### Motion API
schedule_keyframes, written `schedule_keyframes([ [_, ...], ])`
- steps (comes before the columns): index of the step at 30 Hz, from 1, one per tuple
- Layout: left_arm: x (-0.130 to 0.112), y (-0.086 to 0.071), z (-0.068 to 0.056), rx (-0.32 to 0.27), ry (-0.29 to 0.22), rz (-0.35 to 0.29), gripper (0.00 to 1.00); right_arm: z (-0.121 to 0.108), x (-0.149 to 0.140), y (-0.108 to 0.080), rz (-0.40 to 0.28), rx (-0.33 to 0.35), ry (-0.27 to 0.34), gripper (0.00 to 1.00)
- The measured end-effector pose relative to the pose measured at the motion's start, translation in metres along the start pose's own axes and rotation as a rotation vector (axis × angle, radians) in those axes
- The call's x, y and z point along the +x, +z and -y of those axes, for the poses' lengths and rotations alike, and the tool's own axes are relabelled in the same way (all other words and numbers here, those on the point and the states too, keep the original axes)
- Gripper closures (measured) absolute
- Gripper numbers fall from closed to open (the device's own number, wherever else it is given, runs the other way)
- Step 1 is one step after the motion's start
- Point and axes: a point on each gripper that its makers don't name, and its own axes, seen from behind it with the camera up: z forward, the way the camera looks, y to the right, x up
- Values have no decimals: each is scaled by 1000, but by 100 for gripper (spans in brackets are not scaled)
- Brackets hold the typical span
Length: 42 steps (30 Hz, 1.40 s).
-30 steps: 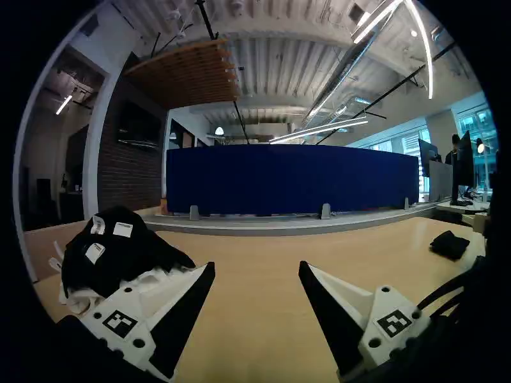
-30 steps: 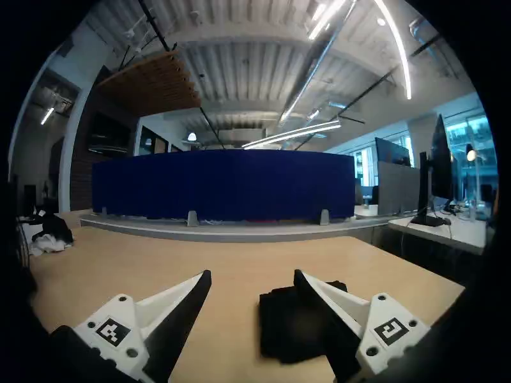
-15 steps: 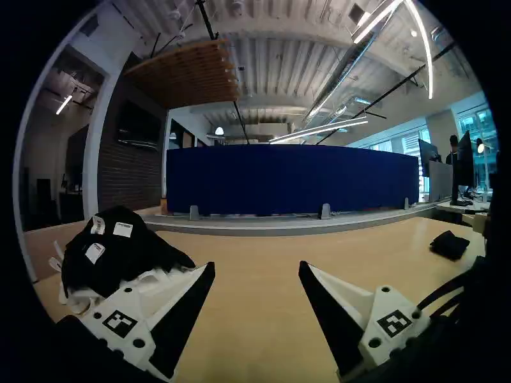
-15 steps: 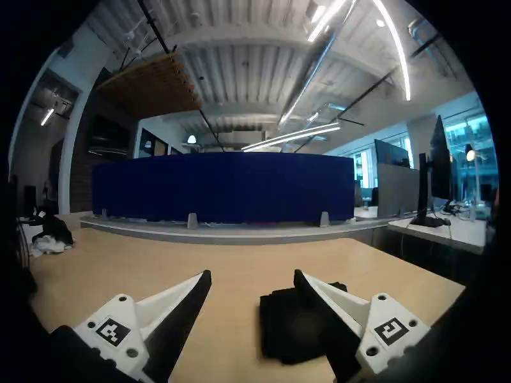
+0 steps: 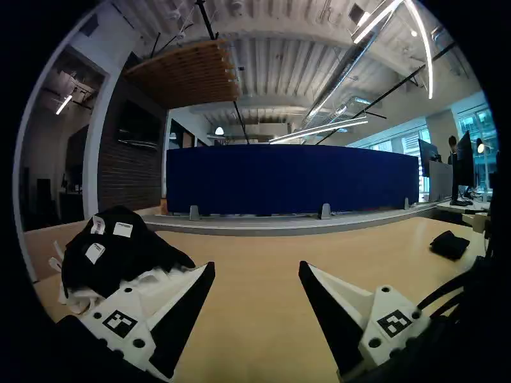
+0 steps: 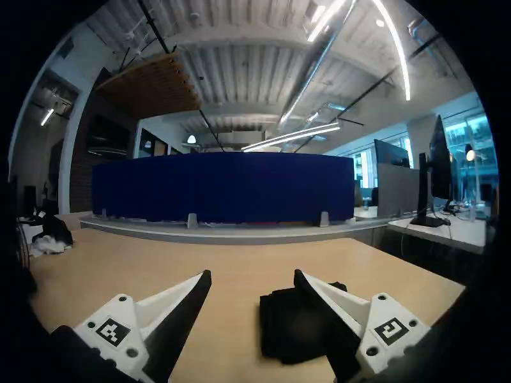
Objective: Fold towel
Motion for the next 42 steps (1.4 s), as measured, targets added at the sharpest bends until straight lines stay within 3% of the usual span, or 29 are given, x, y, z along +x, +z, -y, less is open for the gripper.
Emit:
schedule_keyframes([
  [42,0,1,1,-2,-5,1,2,1,0,-1,0,0,0,0],
])
